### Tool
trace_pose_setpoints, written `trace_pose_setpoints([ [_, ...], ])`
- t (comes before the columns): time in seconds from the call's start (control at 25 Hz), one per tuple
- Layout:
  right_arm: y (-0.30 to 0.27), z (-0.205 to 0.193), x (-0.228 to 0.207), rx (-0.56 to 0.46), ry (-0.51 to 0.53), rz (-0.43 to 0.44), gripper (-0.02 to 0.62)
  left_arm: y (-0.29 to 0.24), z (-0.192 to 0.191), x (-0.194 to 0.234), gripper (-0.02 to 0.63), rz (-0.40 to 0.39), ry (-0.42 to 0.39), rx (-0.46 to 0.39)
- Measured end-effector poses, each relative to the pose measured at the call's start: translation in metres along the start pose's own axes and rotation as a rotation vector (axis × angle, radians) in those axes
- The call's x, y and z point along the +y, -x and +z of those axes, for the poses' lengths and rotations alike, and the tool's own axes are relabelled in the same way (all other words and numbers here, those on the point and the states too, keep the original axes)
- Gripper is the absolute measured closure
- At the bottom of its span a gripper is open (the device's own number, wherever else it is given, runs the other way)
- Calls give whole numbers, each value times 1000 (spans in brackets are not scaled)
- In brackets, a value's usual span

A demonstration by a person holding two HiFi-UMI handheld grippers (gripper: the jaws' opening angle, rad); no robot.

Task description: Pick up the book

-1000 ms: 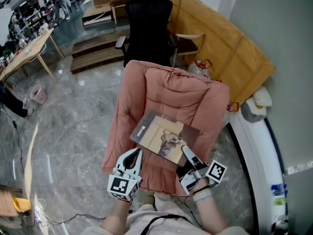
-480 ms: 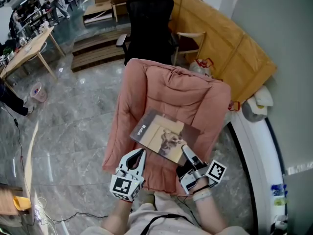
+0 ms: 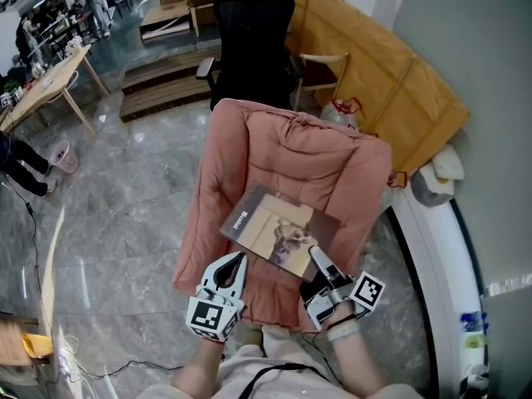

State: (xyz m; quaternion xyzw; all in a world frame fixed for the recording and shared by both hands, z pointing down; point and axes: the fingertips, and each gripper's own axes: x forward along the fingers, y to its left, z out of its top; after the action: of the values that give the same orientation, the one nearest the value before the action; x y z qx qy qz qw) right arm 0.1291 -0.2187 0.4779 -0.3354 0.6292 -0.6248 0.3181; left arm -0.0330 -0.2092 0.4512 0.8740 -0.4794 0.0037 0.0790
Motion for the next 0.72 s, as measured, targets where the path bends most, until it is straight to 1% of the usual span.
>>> trace_pose_setpoints([
  [0.36, -2, -1, -3, 0, -9, -14, 436, 0, -3, 3, 584, 2, -1, 10],
  [0.72, -4, 2, -10, 20, -19, -24, 436, 0, -9, 3, 584, 27, 6, 17],
])
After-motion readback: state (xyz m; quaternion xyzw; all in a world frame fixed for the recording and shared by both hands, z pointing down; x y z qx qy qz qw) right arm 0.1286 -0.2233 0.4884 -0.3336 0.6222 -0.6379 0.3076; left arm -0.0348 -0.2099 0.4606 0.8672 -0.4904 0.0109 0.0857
